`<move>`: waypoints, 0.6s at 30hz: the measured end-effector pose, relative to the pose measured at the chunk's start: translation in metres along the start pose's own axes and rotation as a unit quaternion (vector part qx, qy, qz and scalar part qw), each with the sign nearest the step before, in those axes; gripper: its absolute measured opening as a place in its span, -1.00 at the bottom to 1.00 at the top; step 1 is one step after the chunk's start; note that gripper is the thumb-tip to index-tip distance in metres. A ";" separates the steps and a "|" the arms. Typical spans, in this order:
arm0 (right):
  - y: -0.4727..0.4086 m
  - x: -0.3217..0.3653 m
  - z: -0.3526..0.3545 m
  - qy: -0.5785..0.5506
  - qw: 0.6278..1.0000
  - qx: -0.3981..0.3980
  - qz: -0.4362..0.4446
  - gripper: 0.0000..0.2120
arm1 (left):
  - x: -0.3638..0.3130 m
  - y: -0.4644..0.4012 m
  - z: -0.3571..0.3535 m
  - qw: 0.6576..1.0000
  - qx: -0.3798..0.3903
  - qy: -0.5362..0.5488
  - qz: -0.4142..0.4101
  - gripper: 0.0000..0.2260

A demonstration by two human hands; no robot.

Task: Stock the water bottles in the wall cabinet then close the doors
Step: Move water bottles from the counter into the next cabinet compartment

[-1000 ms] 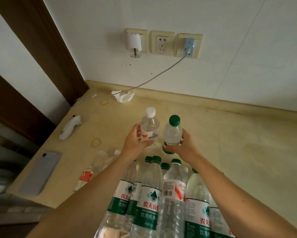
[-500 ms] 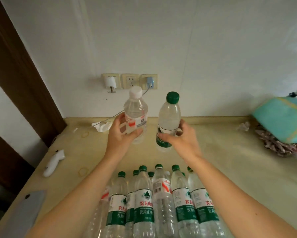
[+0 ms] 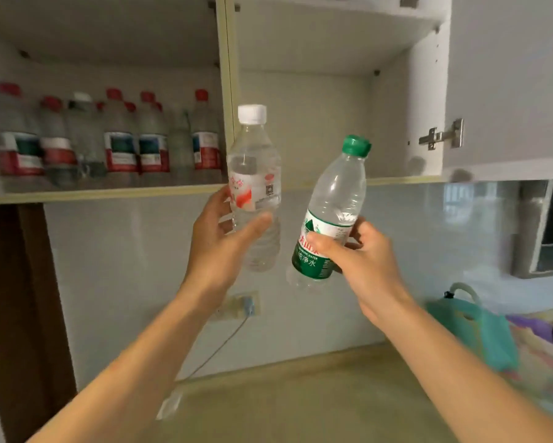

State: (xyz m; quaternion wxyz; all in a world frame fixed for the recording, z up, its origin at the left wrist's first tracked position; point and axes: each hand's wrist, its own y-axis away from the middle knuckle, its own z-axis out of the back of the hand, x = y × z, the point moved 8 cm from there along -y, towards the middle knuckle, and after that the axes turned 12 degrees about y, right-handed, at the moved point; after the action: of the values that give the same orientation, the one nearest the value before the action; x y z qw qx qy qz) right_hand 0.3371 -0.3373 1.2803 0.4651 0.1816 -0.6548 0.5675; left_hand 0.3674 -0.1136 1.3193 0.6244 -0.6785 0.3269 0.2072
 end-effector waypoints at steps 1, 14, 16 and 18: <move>-0.012 0.014 0.005 -0.005 1.000 -0.008 0.010 -0.54 | -0.017 -0.011 -0.007 1.000 0.010 0.001 -0.021 -0.56; -0.181 0.077 0.041 0.036 0.999 -0.014 0.025 -0.66 | -0.034 -0.153 -0.076 0.999 -0.037 -0.028 0.011 -0.56; -0.201 0.071 0.042 0.048 0.998 -0.011 0.026 -0.65 | -0.019 -0.167 -0.084 0.998 -0.039 -0.028 0.027 -0.59; -0.220 0.065 0.044 0.068 0.997 -0.006 0.029 -0.65 | -0.003 -0.179 -0.090 0.998 -0.043 -0.029 0.044 -0.60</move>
State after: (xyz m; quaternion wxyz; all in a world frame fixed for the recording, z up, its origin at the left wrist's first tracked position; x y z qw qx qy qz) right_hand 0.4552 -0.4218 1.4629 0.4931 0.1206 -0.6297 0.5880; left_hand 0.4797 -0.2002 1.4614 0.5937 -0.6838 0.3290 0.2676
